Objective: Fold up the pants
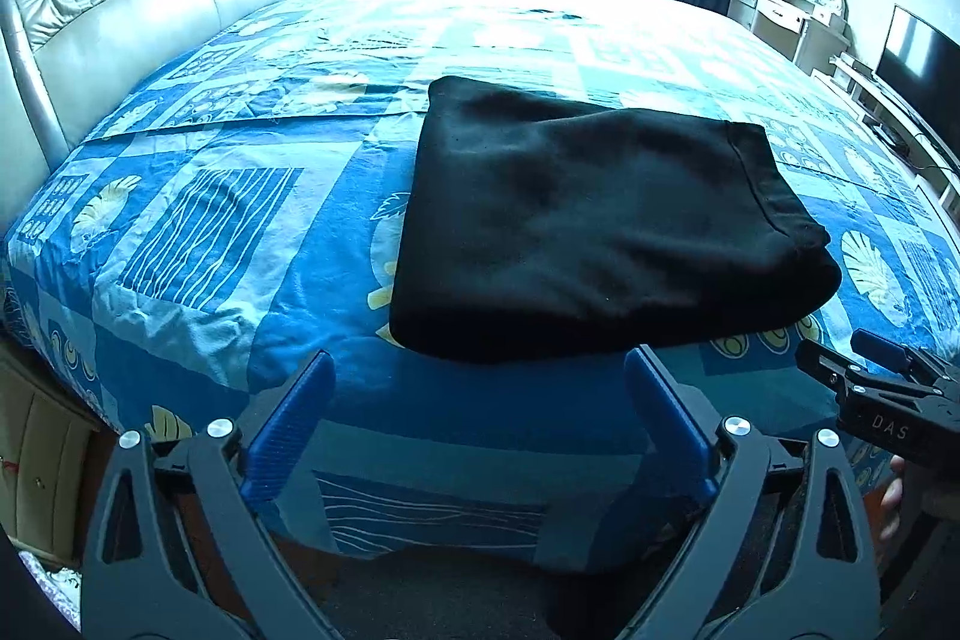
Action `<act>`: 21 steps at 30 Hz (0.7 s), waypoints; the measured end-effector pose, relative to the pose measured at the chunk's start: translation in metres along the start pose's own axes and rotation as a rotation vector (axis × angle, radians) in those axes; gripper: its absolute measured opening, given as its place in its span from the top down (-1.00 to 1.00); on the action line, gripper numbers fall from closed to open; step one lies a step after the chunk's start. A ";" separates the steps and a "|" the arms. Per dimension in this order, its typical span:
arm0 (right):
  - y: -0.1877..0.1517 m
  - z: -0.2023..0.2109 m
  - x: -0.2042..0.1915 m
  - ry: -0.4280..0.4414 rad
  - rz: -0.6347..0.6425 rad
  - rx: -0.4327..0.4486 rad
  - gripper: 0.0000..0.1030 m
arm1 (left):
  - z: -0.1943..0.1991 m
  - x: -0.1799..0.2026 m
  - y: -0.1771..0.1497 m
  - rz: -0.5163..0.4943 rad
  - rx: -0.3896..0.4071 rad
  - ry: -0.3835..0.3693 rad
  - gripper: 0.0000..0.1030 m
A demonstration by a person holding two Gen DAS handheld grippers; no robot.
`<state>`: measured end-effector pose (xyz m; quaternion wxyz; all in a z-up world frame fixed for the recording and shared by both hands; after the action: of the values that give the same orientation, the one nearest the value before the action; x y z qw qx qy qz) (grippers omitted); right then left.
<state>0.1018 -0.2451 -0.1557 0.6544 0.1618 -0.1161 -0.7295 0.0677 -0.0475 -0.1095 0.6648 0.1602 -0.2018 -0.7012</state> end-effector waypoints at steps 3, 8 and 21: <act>-0.001 0.000 -0.001 0.001 0.002 -0.003 -0.63 | 0.000 0.001 0.000 -0.011 0.002 0.008 -0.88; -0.001 0.000 -0.003 0.002 0.006 -0.005 -0.63 | 0.001 0.002 0.001 -0.016 0.004 0.003 -0.88; -0.002 -0.001 -0.005 0.007 0.011 -0.013 -0.63 | 0.002 0.003 0.000 -0.020 0.003 0.007 -0.89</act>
<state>0.1007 -0.2399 -0.1570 0.6597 0.1595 -0.1102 -0.7261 0.0661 -0.0508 -0.1077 0.6584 0.1656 -0.1988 -0.7068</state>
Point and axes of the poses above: each gripper's, at about its wrist camera, not at the fingertips, and z roughly against the way its jaws point, x to its right, y to its top, the point moved 10 cm from there along -z, roughly the way its jaws point, and after that the axes turned 11 degrees about -x, right-handed, at the moved point
